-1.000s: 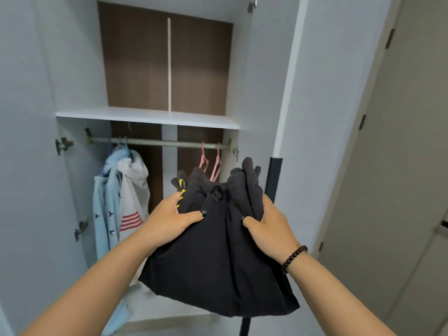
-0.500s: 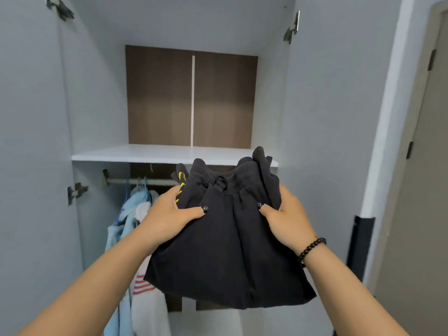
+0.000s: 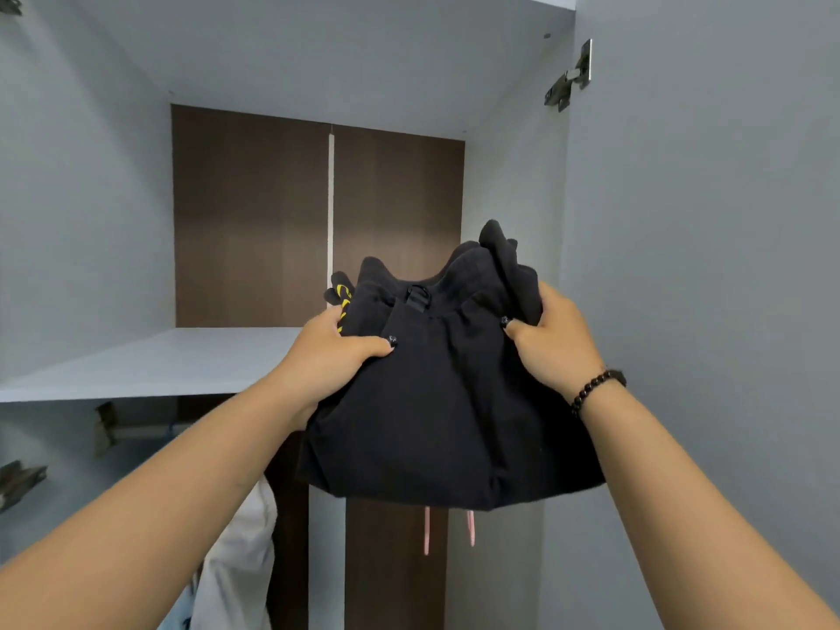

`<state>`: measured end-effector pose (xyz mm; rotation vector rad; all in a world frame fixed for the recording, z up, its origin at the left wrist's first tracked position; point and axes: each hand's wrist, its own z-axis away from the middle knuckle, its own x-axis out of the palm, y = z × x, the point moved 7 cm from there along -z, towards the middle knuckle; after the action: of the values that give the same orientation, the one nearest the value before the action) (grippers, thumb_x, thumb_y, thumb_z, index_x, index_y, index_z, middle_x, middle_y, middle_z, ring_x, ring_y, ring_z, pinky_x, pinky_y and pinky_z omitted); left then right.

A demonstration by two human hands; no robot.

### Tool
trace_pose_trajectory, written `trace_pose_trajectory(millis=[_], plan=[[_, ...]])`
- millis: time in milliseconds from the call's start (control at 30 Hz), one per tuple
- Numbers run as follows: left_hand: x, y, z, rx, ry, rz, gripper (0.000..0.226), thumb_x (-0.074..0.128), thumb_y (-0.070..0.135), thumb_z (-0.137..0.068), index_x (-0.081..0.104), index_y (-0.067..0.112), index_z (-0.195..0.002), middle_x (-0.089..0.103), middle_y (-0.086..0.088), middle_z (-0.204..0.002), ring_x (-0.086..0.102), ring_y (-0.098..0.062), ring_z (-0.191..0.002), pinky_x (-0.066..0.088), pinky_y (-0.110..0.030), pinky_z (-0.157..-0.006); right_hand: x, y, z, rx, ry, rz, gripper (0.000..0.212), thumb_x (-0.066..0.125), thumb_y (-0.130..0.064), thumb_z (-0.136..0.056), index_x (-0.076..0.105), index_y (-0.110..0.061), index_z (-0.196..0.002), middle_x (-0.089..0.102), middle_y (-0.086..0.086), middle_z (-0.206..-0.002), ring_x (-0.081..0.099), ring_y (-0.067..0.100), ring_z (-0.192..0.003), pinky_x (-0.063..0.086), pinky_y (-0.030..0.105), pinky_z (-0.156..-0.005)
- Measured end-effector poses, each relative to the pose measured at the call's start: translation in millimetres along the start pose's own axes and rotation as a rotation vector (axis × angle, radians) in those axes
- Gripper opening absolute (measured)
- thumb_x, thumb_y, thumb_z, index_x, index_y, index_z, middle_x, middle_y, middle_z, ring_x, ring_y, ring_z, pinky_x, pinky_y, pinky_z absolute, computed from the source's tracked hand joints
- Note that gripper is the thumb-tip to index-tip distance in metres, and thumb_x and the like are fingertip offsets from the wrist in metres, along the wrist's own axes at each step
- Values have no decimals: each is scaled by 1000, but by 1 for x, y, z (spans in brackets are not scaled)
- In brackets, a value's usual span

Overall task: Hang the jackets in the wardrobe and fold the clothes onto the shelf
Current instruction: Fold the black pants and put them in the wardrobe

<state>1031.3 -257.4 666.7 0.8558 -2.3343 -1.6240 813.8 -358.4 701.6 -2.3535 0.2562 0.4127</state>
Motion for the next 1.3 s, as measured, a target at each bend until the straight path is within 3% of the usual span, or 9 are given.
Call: trace_pose_trajectory(millis=[167, 300, 500, 700, 867, 1000, 1067, 1133, 1300], plan=[[5, -8, -70, -19, 44, -1, 30, 73, 16, -79, 63, 17, -108, 72, 0, -97, 69, -19, -85, 52, -28, -64, 26, 16, -72, -30, -21, 64, 20, 52, -5, -87, 57, -14, -104, 61, 1, -88, 56, 20, -80, 39, 24, -57], [7, -23, -123, -47, 60, -35, 35, 73, 17, -78, 61, 16, -111, 71, -3, -100, 69, -23, -88, 55, -34, -71, 52, 42, -121, -25, -37, 79, 20, 50, -3, -85, 58, -10, -103, 63, 7, -92, 56, 23, -80, 38, 24, -55], [8, -72, -189, -119, 104, -238, 41, 77, 21, -75, 60, 8, -110, 69, -10, -104, 67, -27, -91, 56, -43, -82, 106, 106, -188, 108, -178, 284, 20, 49, -3, -84, 57, -11, -101, 63, 13, -101, 59, 32, -90, 44, 30, -69], [21, -119, -225, -245, 91, -375, 76, 74, 15, -79, 33, 5, -143, 55, -8, -123, 55, -24, -107, 44, -31, -87, 145, 178, -205, 261, -342, 415, 30, 53, -3, -87, 56, -10, -116, 60, 15, -115, 57, 32, -103, 44, 30, -77], [25, -115, -231, -259, 120, -461, 64, 67, 19, -84, 35, 5, -138, 49, 1, -92, 49, -22, -93, 40, -30, -79, 143, 182, -215, 267, -327, 492, 41, 54, -6, -88, 44, -6, -128, 53, 17, -124, 54, 29, -99, 46, 33, -78], [28, -90, -207, -195, 26, -574, 51, 52, 34, -95, 39, 11, -138, 53, -7, -128, 52, -23, -113, 39, -29, -84, 136, 164, -195, 177, -403, 585, 59, 58, -26, -91, 31, -12, -142, 36, 14, -140, 45, 32, -124, 45, 39, -98], [37, -83, -189, -136, -59, -592, 32, 46, 40, -97, 51, 20, -122, 56, -1, -122, 54, -18, -106, 39, -29, -80, 133, 156, -178, 136, -451, 594, 64, 56, -44, -90, 30, -21, -145, 32, 10, -144, 41, 32, -129, 40, 45, -105], [51, -84, -175, -94, -118, -668, 34, 42, 46, -96, 53, 23, -118, 51, 8, -122, 52, -15, -107, 39, -28, -86, 135, 154, -159, 123, -530, 562, 68, 50, -57, -89, 30, -26, -147, 33, 6, -147, 39, 30, -133, 35, 46, -109], [67, -95, -175, -65, -111, -898, 44, 32, 51, -97, 55, 25, -125, 55, -2, -130, 52, -21, -113, 42, -34, -96, 145, 168, -139, 142, -582, 663, 68, 30, -71, -88, 32, -35, -145, 27, 1, -154, 28, 29, -139, 25, 55, -112]])
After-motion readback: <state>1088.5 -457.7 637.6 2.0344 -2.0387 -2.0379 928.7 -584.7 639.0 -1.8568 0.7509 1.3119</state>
